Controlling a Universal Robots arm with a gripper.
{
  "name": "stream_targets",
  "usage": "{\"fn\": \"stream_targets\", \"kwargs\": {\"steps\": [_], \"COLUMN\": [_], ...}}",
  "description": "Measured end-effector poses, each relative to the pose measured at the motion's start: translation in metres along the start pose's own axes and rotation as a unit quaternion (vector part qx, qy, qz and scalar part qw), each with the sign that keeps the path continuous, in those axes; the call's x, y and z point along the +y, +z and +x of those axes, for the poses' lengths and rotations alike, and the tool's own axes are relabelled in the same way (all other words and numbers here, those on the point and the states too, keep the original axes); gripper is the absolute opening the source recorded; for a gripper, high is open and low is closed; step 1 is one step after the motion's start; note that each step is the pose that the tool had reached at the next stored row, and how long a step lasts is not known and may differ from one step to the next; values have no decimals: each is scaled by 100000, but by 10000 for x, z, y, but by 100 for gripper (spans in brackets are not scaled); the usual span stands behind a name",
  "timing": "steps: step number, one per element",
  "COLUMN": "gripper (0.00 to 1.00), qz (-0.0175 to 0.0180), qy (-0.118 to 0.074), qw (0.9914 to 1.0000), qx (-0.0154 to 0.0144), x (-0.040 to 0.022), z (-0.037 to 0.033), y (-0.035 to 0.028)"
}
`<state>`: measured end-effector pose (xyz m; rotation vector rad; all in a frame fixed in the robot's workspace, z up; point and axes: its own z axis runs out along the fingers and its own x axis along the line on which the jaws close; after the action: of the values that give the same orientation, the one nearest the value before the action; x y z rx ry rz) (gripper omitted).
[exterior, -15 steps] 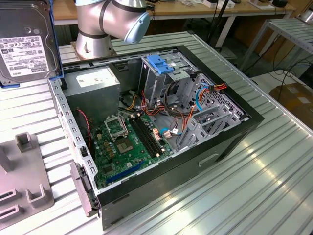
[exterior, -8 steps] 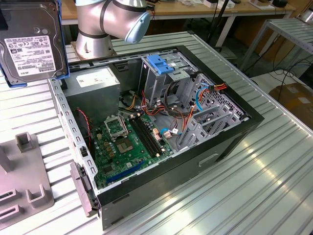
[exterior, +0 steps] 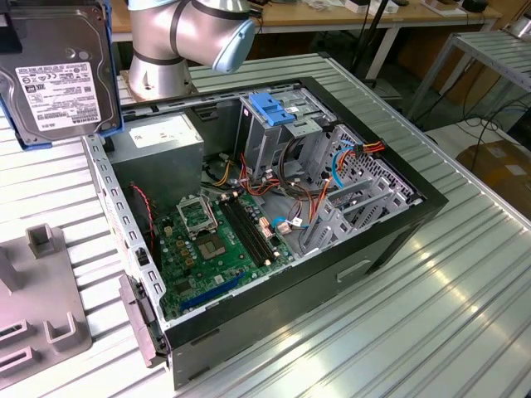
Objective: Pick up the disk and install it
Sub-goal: 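Pick up the disk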
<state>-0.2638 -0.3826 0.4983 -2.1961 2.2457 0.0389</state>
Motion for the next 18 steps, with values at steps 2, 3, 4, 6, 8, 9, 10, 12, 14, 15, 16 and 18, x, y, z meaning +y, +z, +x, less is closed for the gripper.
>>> {"fn": "stream_targets", "kwargs": {"steps": [2,3,4,6,8,9,10,12,14,15,16,18], "gripper": [37,37,37,37,37,37,37,37,37,37,37,37], "qz": [4,-2,2,-3,-1,-2,-5,-3,4,-2,1,0], "qy": [0,0,-2,-2,-2,0,-1,0,-1,0,-1,1], "qw": [100000,100000,100000,100000,100000,100000,100000,100000,100000,100000,100000,100000], "qx": [-4,0,-2,0,-3,-1,2,-1,-5,-1,-2,-4], "x": [-8,-11,-16,-24,-33,-36,-41,-50,-59,-67,-71,-79], "z": [12,17,24,34,45,50,55,65,75,84,88,97], "y": [0,-1,0,-1,-1,-1,-2,-2,-2,-3,-3,-3]}}
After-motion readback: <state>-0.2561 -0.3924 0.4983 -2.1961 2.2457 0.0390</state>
